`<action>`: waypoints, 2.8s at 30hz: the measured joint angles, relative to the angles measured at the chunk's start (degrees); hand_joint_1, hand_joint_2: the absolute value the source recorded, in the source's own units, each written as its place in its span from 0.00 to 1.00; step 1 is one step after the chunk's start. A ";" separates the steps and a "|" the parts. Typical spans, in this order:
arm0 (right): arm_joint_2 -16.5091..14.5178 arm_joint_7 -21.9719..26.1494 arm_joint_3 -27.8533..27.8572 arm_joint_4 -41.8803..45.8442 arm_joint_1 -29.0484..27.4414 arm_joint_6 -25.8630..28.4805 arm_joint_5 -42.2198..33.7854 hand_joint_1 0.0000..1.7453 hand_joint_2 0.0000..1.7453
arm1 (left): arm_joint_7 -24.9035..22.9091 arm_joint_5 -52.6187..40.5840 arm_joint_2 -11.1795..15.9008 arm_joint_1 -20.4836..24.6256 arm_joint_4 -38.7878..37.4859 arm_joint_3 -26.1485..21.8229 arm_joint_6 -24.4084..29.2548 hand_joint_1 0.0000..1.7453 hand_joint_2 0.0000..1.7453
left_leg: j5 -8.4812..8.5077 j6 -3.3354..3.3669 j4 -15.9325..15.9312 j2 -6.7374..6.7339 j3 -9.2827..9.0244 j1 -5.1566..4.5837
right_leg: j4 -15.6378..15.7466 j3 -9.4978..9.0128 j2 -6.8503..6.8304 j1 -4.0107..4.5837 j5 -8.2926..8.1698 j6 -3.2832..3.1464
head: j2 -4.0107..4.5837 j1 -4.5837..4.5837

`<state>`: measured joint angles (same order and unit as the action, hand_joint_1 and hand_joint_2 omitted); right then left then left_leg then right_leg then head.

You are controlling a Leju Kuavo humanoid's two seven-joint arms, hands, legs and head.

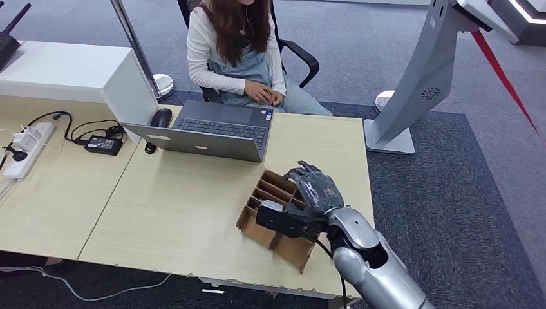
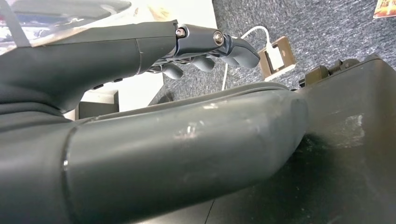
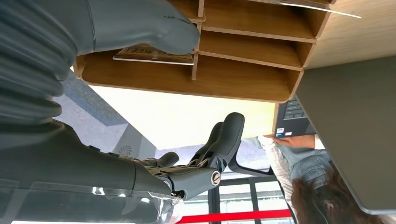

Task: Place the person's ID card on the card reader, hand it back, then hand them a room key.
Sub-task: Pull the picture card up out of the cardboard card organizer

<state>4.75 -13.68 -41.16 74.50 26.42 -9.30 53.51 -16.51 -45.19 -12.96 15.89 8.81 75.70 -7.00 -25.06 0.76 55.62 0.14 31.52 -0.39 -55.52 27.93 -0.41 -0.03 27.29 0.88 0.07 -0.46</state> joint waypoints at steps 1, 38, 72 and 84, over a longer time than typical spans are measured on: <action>-0.04 -0.10 0.00 -0.07 0.02 -0.01 0.09 0.38 1.00 | 0.00 -0.01 0.00 0.00 0.00 -0.01 -0.01 0.00 0.00 | 0.00 0.00 0.00 0.00 0.00 0.00 | 0.00 0.00 0.00 0.00 0.00 0.00 | 0.00 0.00; -0.14 -2.79 0.12 -1.48 0.63 -1.38 3.87 0.37 1.00 | -0.34 -0.11 -0.02 -0.14 0.00 -1.30 -0.16 0.00 0.00 | 0.00 0.00 0.00 0.00 0.00 0.00 | 0.00 0.00 0.00 0.00 0.00 0.00 | 0.00 0.00; 0.20 -4.42 1.44 -1.48 0.97 -2.31 6.28 0.38 1.00 | -0.21 -0.39 -0.02 -0.16 0.00 -1.43 -0.50 0.00 0.00 | 0.00 0.00 0.01 0.00 -0.01 0.00 | 0.00 0.01 0.00 0.00 0.00 0.00 | 0.00 0.00; 0.33 -4.44 1.44 -1.81 1.20 -3.11 6.47 0.39 1.00 | -0.26 -0.17 -0.02 -0.19 0.02 -1.69 -0.66 0.00 0.00 | 0.00 0.00 0.00 0.00 0.00 0.00 | 0.00 0.00 0.00 0.00 0.00 0.00 | 0.00 0.00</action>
<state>5.08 -18.12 -39.71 72.69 27.62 -12.41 59.98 -16.76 -45.37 -12.98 15.70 8.83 74.01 -7.66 -25.06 0.76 55.62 0.14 31.51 -0.39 -55.52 27.94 -0.40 -0.03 27.29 0.88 0.07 -0.46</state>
